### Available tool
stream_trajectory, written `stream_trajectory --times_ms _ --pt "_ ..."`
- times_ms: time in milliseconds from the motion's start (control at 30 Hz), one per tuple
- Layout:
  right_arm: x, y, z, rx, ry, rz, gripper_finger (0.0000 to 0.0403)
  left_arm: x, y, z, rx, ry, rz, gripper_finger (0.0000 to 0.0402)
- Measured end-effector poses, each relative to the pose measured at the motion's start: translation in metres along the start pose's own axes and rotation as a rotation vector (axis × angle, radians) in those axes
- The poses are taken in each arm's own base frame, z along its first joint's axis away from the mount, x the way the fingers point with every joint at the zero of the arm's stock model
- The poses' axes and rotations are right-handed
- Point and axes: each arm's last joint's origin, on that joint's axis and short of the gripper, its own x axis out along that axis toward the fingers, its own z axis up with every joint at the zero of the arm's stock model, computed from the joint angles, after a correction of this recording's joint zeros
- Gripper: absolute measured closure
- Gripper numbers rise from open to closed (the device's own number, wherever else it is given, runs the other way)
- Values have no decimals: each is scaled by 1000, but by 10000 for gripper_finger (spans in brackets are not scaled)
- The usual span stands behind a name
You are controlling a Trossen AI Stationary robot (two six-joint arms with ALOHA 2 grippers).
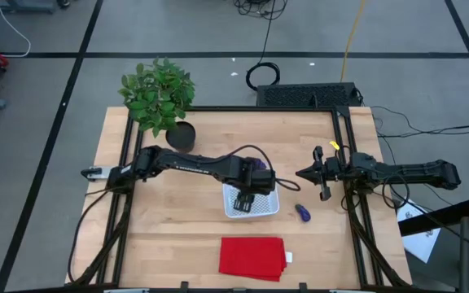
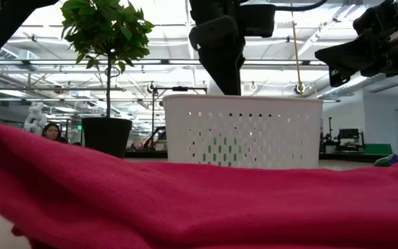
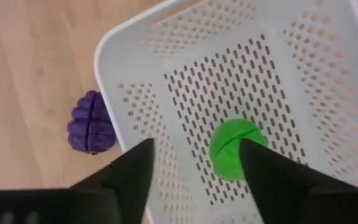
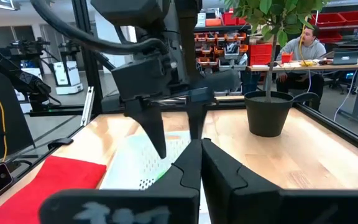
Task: Pick and placing Produce into tupperware
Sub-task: Put the violet eggplant into the white bin
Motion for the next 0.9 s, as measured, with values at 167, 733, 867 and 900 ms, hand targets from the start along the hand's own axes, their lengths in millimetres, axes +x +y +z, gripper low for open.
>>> stream_trajectory --times_ms 167,733,867,900 --pt "0 0 0 0 0 0 403 -1 -1 1 2 -5 0 282" --pt "0 0 -2 2 18 -1 403 -57 -32 1 123 -66 159 400" --pt "0 0 -3 4 29 -2 403 -101 -33 -6 69 -185 212 401" --pt "0 0 -3 4 32 -1 403 -112 -33 -8 59 -215 225 401"
